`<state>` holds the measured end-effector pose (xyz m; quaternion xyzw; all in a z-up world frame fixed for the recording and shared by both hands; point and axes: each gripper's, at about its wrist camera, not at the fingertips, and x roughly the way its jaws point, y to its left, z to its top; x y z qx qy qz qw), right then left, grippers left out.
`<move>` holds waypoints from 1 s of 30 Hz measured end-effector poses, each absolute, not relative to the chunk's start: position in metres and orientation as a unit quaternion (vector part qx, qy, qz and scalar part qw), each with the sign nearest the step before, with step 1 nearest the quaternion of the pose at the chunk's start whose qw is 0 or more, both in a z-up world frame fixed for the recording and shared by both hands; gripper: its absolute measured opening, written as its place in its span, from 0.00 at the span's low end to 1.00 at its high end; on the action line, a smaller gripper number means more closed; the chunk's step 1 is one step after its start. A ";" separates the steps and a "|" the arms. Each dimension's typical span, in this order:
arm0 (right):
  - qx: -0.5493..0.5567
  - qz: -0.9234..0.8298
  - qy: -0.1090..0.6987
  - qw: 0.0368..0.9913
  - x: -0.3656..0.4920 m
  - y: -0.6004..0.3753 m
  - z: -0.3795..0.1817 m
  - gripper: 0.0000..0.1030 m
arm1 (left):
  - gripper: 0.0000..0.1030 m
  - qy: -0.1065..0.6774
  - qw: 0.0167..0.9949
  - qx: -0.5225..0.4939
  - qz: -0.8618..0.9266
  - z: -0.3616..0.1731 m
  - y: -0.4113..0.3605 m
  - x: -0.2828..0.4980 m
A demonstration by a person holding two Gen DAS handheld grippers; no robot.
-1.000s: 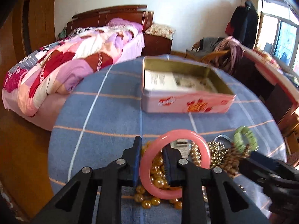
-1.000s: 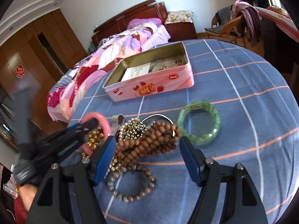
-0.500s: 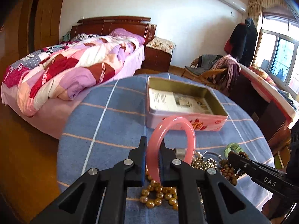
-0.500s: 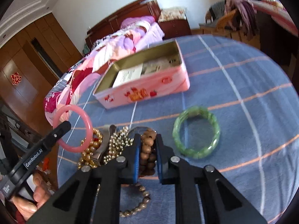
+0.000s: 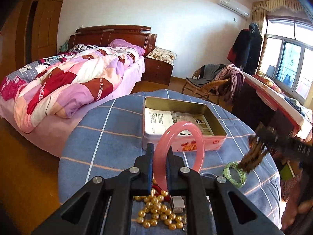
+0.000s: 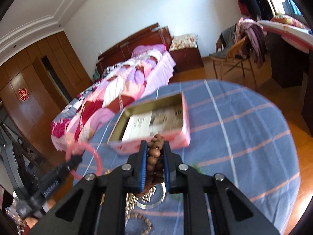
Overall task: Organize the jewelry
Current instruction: 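Carry the pink bangle into the tin with the left tool while the right tool drops the wooden beads in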
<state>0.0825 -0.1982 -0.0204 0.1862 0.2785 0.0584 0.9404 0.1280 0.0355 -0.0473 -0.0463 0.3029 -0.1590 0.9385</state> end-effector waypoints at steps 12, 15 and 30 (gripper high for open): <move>0.194 0.045 0.258 0.946 0.173 -0.200 -0.024 0.18 | 0.09 0.311 0.936 -0.049 -0.158 -0.047 0.021 0.194; 0.197 0.050 0.277 0.939 0.192 -0.198 -0.040 0.18 | 0.09 0.316 0.934 -0.045 -0.161 -0.053 0.012 0.212; 0.204 0.072 0.321 0.922 0.215 -0.203 -0.074 0.51 | 0.10 0.388 0.909 -0.020 -0.151 -0.090 -0.034 0.266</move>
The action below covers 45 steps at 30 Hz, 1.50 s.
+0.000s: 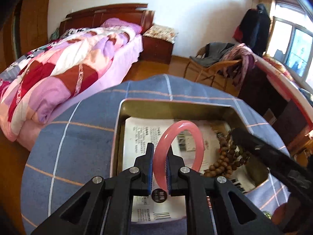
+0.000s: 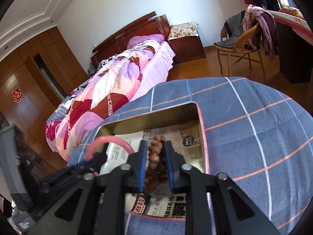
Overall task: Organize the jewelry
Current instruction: 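Carry the pink bangle into the tin with the left tool while the right tool drops the wooden beads in, then move the open left tool back over the gold pearl necklace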
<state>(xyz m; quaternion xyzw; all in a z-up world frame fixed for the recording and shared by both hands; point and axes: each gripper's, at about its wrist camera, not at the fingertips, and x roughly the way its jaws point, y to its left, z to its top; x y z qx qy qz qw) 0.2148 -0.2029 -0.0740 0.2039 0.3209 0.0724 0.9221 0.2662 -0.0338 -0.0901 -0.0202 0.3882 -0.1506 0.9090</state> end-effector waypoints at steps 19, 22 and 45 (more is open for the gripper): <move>0.147 -0.076 0.275 0.947 0.139 -0.218 -0.044 0.75 | 0.60 0.351 0.932 0.000 -0.095 -0.058 0.008 0.196; 0.144 -0.081 0.297 0.940 0.126 -0.221 -0.052 0.75 | 0.60 0.358 0.929 -0.004 -0.091 -0.064 0.013 0.179; 0.120 -0.086 0.339 0.929 0.045 -0.223 -0.077 0.75 | 0.60 0.384 0.920 -0.009 -0.074 -0.097 0.055 0.099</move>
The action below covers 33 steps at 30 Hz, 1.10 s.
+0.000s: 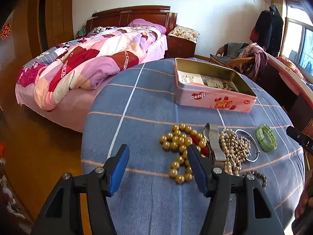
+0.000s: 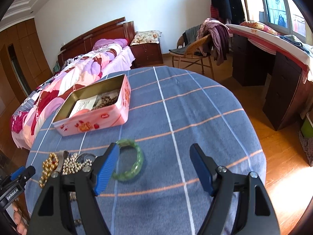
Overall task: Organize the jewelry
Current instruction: 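Move the open left tool back over the gold pearl necklace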
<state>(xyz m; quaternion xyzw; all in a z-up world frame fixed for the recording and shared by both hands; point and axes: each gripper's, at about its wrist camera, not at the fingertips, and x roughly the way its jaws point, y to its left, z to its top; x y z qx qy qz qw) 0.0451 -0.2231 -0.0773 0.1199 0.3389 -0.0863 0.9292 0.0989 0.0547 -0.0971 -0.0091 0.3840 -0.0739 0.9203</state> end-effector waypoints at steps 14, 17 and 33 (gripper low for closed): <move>0.115 -0.078 0.347 0.927 0.040 -0.217 -0.083 0.75 | 0.60 0.404 0.910 -0.004 -0.094 -0.112 0.049 0.098; 0.115 -0.075 0.349 0.927 0.041 -0.216 -0.085 0.75 | 0.60 0.409 0.907 -0.002 -0.099 -0.116 0.044 0.104; 0.123 -0.067 0.360 0.922 0.050 -0.215 -0.090 0.75 | 0.60 0.428 0.897 -0.017 -0.107 -0.120 0.035 0.125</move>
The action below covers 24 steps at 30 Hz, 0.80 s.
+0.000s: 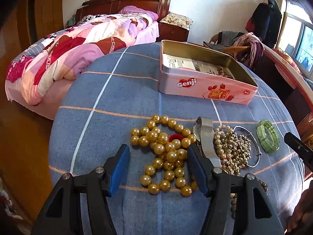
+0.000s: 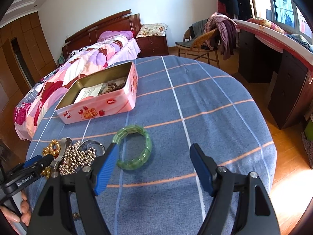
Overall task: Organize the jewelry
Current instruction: 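Move the open left tool back over the gold pearl necklace, then close the left tool on the gold pearl necklace and lift it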
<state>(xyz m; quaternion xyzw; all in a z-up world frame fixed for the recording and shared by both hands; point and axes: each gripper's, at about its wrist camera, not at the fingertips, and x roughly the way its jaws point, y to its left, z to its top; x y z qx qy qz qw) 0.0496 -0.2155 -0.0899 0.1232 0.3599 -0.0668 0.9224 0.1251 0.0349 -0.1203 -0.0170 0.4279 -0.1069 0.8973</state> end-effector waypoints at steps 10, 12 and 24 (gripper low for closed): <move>0.139 -0.066 0.363 0.919 0.050 -0.220 -0.092 0.75 | 0.21 0.411 0.899 -0.023 -0.150 -0.115 0.033 0.116; 0.140 -0.065 0.361 0.919 0.050 -0.222 -0.092 0.75 | 0.21 0.391 0.907 -0.033 -0.153 -0.107 0.040 0.113; 0.128 -0.050 0.392 0.910 0.061 -0.218 -0.096 0.75 | 0.20 0.272 0.940 -0.111 -0.172 -0.042 0.078 0.096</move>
